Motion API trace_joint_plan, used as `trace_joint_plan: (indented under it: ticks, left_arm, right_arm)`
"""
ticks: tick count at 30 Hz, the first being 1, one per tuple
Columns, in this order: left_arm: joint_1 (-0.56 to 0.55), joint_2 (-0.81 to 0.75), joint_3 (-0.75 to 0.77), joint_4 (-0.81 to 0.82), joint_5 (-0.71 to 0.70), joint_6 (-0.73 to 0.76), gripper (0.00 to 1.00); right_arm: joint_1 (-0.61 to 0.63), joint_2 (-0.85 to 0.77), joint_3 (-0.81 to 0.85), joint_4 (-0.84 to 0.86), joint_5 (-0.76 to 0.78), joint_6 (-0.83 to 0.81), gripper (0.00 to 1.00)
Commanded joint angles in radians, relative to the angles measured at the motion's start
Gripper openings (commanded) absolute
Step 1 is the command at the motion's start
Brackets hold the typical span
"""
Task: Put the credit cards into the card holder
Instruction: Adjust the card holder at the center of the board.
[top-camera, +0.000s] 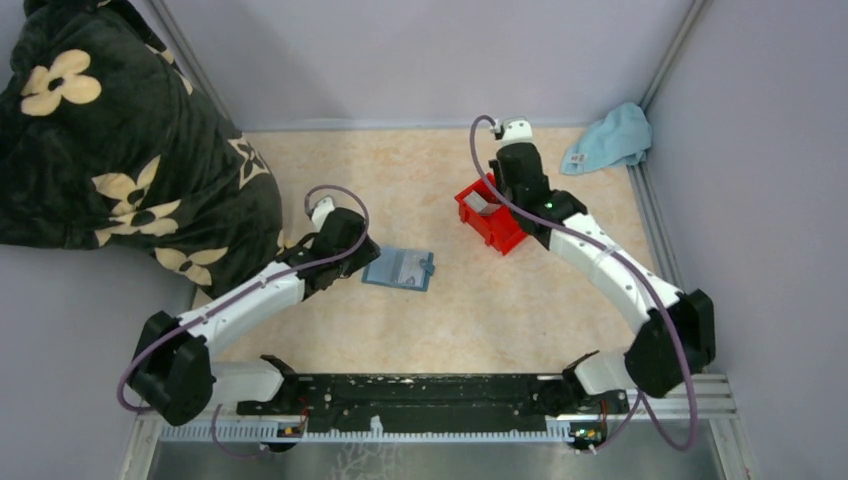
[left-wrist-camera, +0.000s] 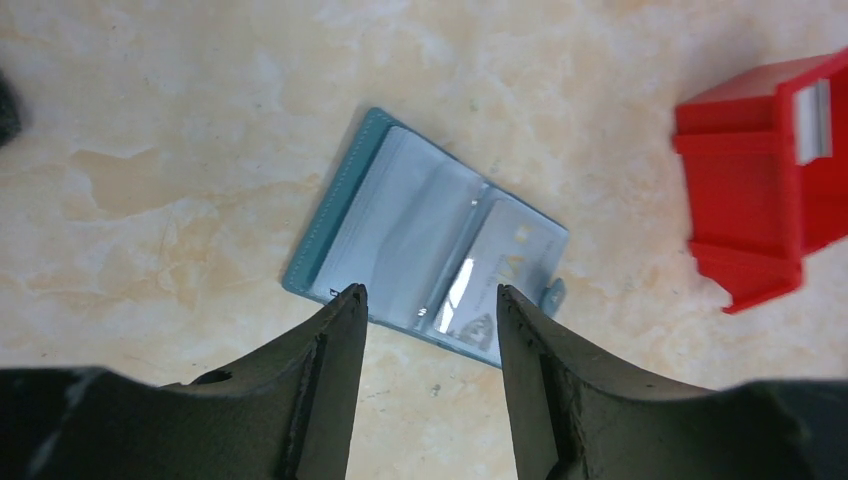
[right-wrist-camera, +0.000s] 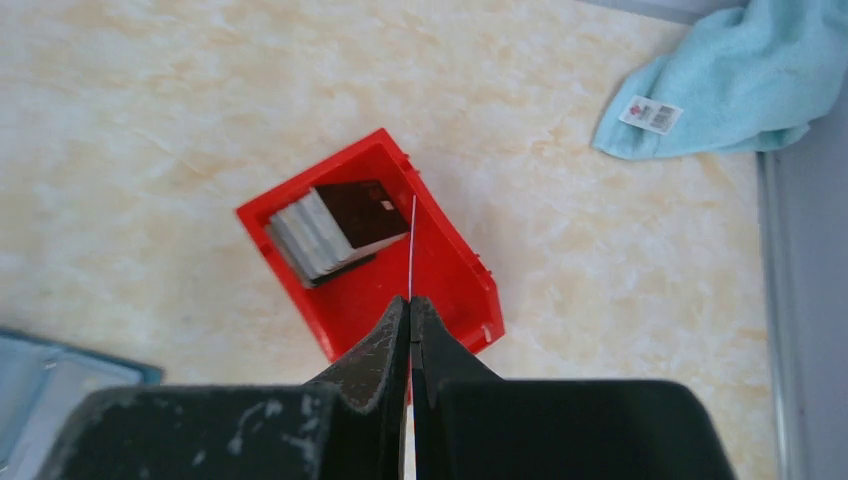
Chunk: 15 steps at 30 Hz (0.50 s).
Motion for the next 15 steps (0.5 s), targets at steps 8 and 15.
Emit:
trace_joint_plan:
  ticks: [8, 15]
  left_arm:
    - [0.001, -0.255, -0.096, 0.367, 0.397, 0.249, 0.57]
    - [0.0, -0.271, -0.098, 0.457, 0.664, 0.314, 0.56]
  right_arm:
    - [0.014, -0.292, -0.102, -0.093, -0.587, 0.211, 0.0]
    - [0.032, -0.416, -0.253, -0.089, -0.868, 0.276, 0.0]
